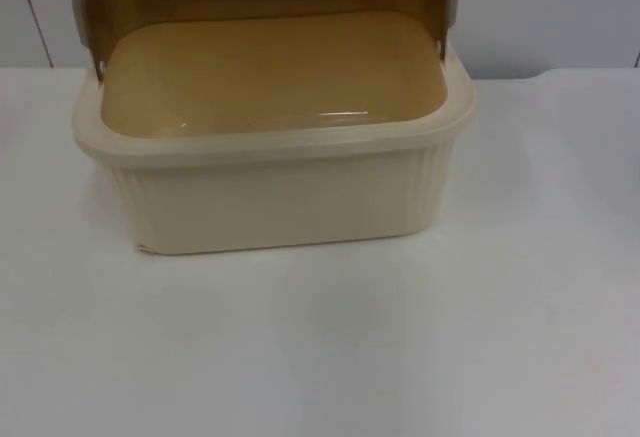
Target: Open the box lid with the left hand, place the block into the box with the right hand, then close the box lid with the left hand.
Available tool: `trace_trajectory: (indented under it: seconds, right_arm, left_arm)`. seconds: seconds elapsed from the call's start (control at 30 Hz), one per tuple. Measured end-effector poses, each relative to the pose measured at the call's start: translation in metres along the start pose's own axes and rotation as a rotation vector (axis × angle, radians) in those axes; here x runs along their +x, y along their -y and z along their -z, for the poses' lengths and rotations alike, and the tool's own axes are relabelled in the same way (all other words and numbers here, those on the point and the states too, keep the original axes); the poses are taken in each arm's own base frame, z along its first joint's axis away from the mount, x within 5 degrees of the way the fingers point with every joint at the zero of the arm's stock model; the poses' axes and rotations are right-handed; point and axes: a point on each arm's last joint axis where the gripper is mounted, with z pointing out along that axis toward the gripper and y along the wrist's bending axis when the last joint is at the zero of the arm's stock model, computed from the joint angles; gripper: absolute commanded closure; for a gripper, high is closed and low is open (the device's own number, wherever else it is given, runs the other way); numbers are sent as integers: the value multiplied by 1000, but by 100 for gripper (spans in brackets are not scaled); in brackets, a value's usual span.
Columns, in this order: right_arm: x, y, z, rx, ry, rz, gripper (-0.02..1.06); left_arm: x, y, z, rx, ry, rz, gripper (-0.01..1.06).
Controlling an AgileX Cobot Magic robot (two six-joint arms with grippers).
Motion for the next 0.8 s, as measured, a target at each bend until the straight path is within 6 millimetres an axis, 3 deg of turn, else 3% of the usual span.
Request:
trace_trajectory:
  seconds: [0.3, 0.5, 0.63, 0.77, 0.8]
  right_arm:
    - [-1, 0, 9, 1, 6, -5, 0]
    - [-1, 0, 9, 2, 6, -6, 0]
    - [-3, 1, 12, 8, 29, -6, 0]
    - [-11, 3, 25, 32, 119, -5, 0]
    - [-11, 3, 25, 32, 119, -5, 0]
  left_arm:
    - [0, 0, 0, 0, 0, 10, 0]
    - [-10, -3, 1, -33, 111, -1, 0]
    - [-8, -3, -9, -30, 90, 3, 0]
    - [-2, 13, -41, 42, 12, -88, 0]
    - [-2, 13, -41, 42, 12, -88, 0]
